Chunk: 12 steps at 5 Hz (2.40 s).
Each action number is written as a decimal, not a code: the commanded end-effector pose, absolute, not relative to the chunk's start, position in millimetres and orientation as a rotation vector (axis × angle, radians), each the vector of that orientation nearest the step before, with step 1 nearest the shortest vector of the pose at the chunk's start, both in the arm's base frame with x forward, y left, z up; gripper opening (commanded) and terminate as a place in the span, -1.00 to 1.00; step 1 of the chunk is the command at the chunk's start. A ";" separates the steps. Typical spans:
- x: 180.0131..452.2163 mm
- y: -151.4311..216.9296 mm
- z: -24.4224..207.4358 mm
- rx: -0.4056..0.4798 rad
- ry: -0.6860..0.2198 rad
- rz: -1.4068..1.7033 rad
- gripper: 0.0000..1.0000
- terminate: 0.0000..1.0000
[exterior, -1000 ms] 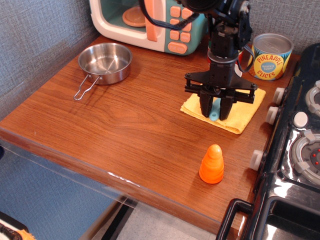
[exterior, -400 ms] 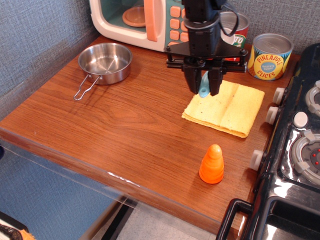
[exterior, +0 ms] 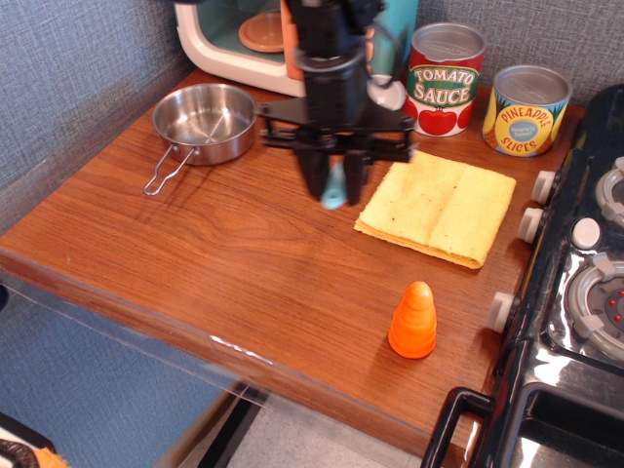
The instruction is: Put the spoon on the left side of the yellow cloth.
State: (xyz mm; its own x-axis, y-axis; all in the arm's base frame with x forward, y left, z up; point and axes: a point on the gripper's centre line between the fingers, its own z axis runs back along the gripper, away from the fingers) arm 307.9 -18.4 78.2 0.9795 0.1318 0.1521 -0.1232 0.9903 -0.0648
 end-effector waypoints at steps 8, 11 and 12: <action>316.3 21.8 90.1 -0.027 -0.223 0.002 1.00 -1.00; 301.6 -7.2 106.6 -0.037 -0.238 -0.046 1.00 -1.00; 301.6 -7.2 106.6 -0.037 -0.238 -0.046 1.00 1.00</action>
